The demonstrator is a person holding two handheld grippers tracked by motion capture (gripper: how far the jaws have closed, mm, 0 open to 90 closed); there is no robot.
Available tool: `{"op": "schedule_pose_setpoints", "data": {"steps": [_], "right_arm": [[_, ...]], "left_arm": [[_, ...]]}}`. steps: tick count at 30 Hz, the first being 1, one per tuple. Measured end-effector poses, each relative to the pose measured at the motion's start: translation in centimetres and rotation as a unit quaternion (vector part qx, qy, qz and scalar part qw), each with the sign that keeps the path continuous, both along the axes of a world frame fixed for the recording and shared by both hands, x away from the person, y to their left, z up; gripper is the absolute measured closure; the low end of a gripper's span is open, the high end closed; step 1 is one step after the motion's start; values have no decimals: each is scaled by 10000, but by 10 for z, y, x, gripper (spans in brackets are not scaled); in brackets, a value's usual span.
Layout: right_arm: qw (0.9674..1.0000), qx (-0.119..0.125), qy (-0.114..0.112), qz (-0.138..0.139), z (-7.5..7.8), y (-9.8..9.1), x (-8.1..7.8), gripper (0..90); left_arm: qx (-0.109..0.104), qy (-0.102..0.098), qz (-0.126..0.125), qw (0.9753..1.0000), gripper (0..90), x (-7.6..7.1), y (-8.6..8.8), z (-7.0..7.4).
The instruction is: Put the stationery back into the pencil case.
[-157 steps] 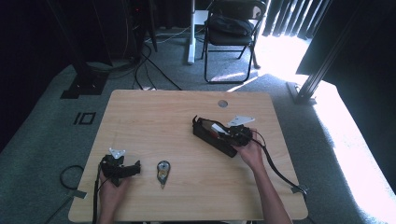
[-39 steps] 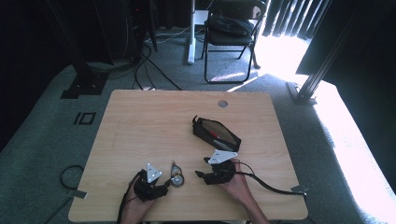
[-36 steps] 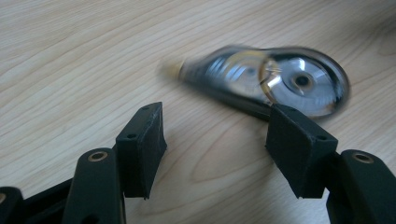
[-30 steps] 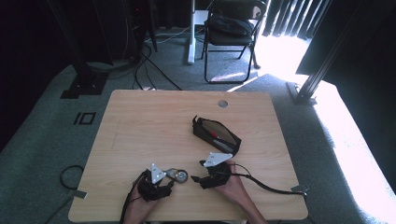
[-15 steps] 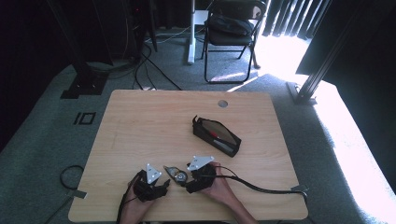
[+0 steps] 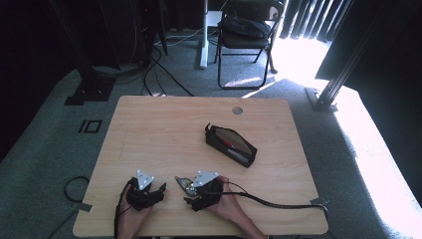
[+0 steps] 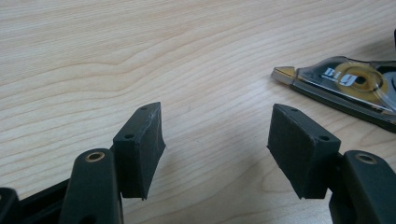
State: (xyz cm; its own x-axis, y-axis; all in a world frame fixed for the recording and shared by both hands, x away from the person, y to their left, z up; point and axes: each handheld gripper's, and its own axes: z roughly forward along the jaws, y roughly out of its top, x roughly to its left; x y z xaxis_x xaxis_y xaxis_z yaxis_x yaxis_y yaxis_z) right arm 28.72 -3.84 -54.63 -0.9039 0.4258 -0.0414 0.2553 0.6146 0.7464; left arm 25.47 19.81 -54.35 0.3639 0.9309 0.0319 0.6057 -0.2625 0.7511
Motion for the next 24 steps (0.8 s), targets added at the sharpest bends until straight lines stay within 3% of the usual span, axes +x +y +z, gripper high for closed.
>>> {"op": "schedule_pose_setpoints", "data": {"steps": [10,20,24], "right_arm": [[9996,-213,-76,-191,-8,2,1,207],[9998,-109,56,-146,-7,1,5,374],[9997,-107,92,-200,-6,-1,7,386]], "left_arm": [[-31,-9,49,10000,360,0,4,-1],[0,8,90,10000,360,1,5,-2],[27,26,88,10000,359,1,5,-3]]}}
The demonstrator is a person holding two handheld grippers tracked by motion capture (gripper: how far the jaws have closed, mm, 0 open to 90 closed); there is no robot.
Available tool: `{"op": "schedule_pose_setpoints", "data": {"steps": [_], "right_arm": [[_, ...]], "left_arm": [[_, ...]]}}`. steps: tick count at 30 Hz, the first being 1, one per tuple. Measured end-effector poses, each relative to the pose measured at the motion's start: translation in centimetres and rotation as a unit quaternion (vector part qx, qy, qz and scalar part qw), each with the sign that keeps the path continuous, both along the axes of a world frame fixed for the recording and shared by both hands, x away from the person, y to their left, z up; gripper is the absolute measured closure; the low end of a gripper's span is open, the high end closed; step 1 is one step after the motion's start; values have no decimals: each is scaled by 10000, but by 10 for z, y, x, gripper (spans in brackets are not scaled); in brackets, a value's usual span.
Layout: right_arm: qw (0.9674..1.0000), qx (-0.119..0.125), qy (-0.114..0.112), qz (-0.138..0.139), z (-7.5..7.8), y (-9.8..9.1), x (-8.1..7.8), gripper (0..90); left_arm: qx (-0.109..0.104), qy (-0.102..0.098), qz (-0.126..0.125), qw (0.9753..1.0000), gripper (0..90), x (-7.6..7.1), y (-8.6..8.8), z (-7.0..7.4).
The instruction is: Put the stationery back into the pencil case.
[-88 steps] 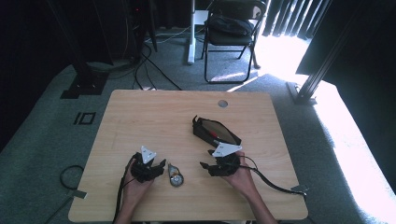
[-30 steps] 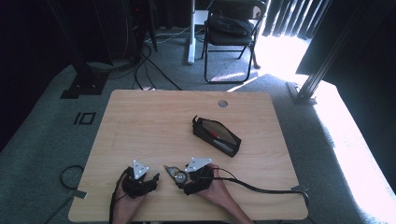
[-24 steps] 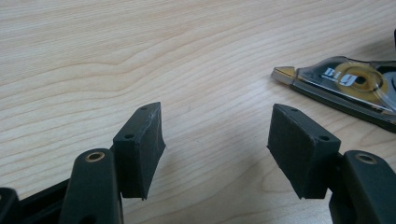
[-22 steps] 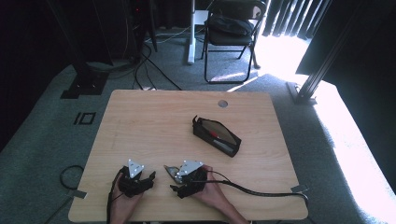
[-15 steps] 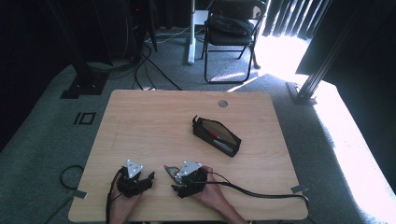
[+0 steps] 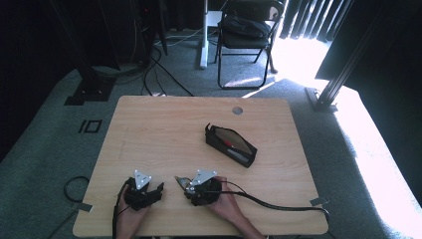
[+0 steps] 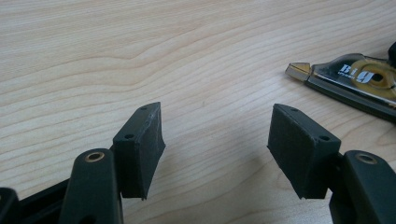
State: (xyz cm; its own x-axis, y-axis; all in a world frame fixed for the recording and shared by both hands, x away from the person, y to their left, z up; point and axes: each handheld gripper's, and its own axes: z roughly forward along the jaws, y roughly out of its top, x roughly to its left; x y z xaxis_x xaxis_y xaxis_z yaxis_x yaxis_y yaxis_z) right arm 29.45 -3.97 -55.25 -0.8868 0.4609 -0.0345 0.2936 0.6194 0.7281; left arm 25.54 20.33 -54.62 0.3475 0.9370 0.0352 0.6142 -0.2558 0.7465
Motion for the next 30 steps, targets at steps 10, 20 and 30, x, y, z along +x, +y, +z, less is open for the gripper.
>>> {"op": "schedule_pose_setpoints", "data": {"steps": [10,20,30], "right_arm": [[9999,-6,124,3,1,-3,4,406],[10000,-58,64,33,2,-5,3,409],[10000,65,-27,10,10,-9,3,410]], "left_arm": [[57,29,-30,10000,359,0,-3,-1],[47,45,15,10000,359,1,0,-2],[58,67,72,9999,359,3,2,-3]]}}
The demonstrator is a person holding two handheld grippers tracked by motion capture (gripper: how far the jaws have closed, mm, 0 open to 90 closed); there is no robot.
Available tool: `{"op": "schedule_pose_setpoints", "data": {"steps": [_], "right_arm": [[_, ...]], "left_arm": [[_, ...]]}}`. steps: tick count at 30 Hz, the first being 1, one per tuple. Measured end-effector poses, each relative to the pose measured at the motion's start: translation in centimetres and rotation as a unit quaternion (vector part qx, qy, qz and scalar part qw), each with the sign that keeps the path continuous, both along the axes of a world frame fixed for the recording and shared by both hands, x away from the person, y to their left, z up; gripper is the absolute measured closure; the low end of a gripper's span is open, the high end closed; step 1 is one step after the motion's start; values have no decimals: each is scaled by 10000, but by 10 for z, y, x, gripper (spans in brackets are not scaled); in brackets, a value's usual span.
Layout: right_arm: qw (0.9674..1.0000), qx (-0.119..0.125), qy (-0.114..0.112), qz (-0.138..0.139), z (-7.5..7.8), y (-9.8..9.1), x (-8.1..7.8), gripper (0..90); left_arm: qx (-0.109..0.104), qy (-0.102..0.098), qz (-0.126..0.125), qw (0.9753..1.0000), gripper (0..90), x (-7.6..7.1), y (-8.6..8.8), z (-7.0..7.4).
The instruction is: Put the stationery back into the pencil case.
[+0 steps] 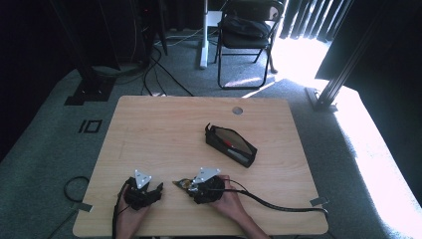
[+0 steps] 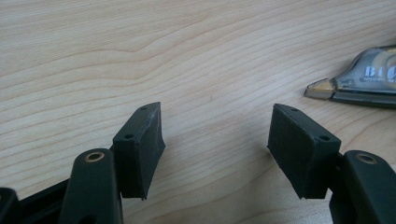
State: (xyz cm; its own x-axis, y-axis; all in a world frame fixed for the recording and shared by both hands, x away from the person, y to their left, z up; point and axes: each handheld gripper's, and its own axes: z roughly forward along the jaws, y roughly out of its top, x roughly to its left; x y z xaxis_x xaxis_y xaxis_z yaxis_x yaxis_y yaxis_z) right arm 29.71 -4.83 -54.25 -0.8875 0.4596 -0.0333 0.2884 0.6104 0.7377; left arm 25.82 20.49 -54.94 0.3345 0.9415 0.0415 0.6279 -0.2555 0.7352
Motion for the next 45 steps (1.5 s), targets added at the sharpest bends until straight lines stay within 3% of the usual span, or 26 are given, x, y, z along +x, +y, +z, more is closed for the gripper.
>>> {"op": "schedule_pose_setpoints", "data": {"steps": [11,19,45], "right_arm": [[9997,206,-130,-26,16,-8,1,410],[9988,395,-124,-253,23,-28,10,411],[9959,442,-528,-589,54,-50,27,411]], "left_arm": [[77,28,-13,10000,359,1,-1,-1],[71,26,-27,10000,359,2,-2,-2],[68,18,-28,10000,359,2,-2,-2]]}}
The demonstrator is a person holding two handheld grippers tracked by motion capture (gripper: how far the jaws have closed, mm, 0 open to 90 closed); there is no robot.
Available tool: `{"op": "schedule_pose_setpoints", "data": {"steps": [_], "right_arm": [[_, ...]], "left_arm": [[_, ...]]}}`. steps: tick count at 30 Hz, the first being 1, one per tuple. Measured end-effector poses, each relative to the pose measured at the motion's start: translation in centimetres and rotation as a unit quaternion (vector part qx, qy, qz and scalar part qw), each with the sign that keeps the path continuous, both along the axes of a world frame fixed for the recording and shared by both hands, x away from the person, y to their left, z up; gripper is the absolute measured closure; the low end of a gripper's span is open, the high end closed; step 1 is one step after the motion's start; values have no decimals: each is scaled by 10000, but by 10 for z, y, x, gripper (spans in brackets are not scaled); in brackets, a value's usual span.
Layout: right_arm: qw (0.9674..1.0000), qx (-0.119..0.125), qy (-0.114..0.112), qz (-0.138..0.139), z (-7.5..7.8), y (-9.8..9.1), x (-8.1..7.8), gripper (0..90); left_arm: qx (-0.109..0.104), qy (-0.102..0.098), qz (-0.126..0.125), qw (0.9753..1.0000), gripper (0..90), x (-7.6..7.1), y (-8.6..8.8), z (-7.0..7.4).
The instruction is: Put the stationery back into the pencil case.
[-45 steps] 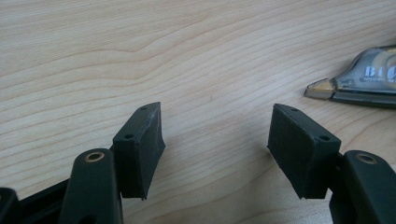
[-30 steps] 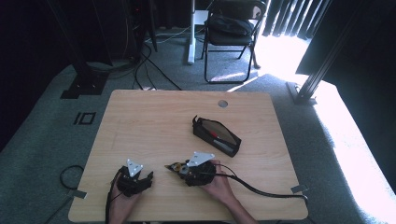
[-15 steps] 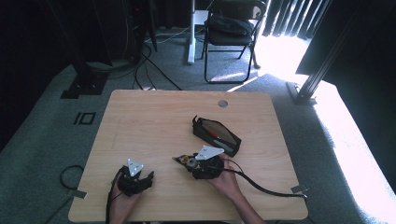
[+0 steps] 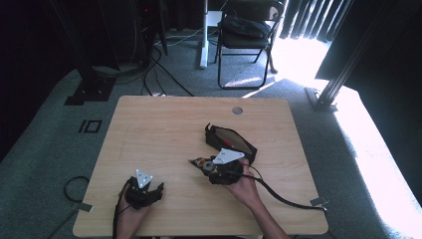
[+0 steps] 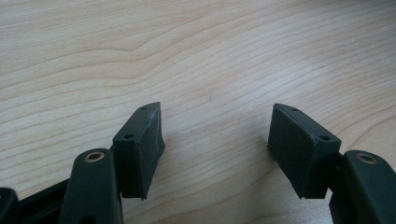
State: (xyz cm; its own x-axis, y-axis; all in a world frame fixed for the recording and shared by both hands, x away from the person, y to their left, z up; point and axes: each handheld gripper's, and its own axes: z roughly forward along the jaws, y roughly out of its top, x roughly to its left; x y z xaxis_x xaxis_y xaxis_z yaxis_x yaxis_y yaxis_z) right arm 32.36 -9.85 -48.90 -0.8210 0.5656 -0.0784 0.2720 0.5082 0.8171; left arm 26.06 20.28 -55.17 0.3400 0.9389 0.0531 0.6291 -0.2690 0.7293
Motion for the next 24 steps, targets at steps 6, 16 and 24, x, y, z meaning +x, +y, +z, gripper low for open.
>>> {"op": "schedule_pose_setpoints", "data": {"steps": [6,16,24], "right_arm": [[9998,82,-77,-172,8,-11,7,411],[9972,253,-270,-643,29,-47,25,411],[9947,250,-384,-923,38,-65,40,411]], "left_arm": [[6,-1,-10,10000,359,0,0,0],[-22,2,-7,10000,359,0,0,0],[-17,6,-19,10000,358,1,1,0]]}}
